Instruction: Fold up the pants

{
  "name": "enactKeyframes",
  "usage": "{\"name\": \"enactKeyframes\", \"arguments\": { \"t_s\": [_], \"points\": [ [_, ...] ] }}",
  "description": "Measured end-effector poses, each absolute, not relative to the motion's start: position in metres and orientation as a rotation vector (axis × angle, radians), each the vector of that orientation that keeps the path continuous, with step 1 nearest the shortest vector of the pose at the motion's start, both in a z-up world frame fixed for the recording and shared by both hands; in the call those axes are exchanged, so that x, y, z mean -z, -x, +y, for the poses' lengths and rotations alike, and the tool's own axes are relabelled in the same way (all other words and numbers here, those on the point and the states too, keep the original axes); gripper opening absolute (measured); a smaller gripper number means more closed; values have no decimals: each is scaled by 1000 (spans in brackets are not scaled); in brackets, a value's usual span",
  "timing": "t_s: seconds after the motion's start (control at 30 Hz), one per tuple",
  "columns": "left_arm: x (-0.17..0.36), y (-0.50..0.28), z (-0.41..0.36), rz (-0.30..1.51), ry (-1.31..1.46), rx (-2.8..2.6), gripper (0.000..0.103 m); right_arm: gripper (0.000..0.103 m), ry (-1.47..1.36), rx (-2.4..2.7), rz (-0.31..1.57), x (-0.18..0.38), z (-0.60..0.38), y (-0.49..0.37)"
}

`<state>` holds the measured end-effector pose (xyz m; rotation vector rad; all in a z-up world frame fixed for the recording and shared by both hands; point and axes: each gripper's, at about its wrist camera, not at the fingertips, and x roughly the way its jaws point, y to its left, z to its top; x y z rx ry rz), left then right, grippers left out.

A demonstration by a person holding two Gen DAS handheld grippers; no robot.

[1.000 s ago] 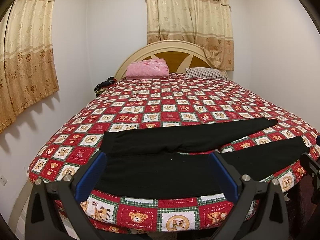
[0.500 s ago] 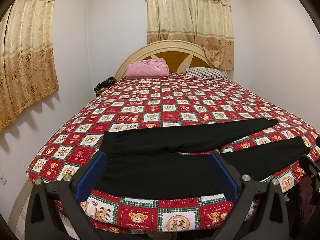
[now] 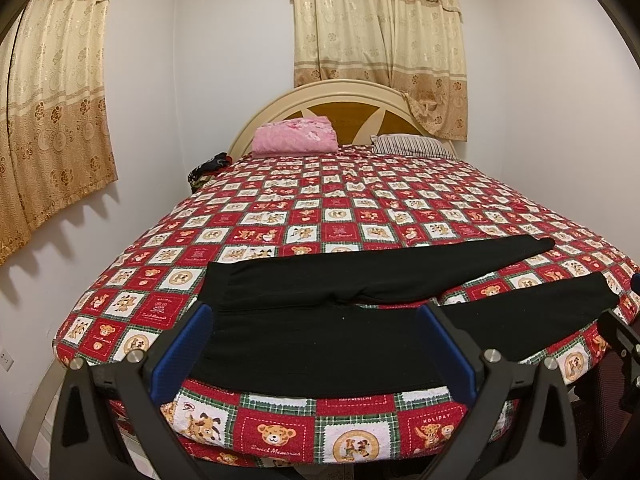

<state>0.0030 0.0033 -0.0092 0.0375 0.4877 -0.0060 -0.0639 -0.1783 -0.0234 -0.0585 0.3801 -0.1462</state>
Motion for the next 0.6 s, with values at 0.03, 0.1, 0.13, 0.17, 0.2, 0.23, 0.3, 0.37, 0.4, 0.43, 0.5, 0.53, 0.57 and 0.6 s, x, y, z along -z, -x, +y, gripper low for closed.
{"name": "enactKeyframes", "arguments": {
  "t_s": [0.03,0.1,0.13,0.17,0.2,0.23,0.3,0.37,0.4,0.43,0.5,0.53,0.57,0.6],
  "points": [
    [9,-3,3,487,-36,7,103,102,59,145,381,24,-178,64],
    [9,-3,3,487,-39,5,103,102,60,145,382,23,-179,64],
    [9,-3,3,487,-39,6,103,102,59,145,382,24,-179,63],
    [9,-3,3,487,-37,7,103,102,58,144,383,24,-179,63],
    [9,-3,3,488,-37,8,103,102,57,144,383,23,-179,63],
    [10,-3,3,489,-38,8,103,102,58,145,382,24,-179,63],
    [11,-3,4,491,-39,9,103,102,58,145,384,23,-179,63],
    [11,-3,3,490,-38,8,103,102,56,144,386,23,-181,63],
    [11,-3,4,490,-38,9,103,102,56,144,386,24,-181,63],
    [11,-3,3,489,-37,7,103,102,57,144,385,24,-180,63],
    [11,-4,3,490,-38,8,103,102,57,144,386,24,-181,63],
    [12,-4,4,491,-37,8,103,102,57,144,388,24,-181,62],
    [12,-4,4,491,-37,7,103,102,57,144,389,24,-181,62],
    [12,-4,4,492,-37,6,103,102,57,144,390,24,-181,62]
  ]
}}
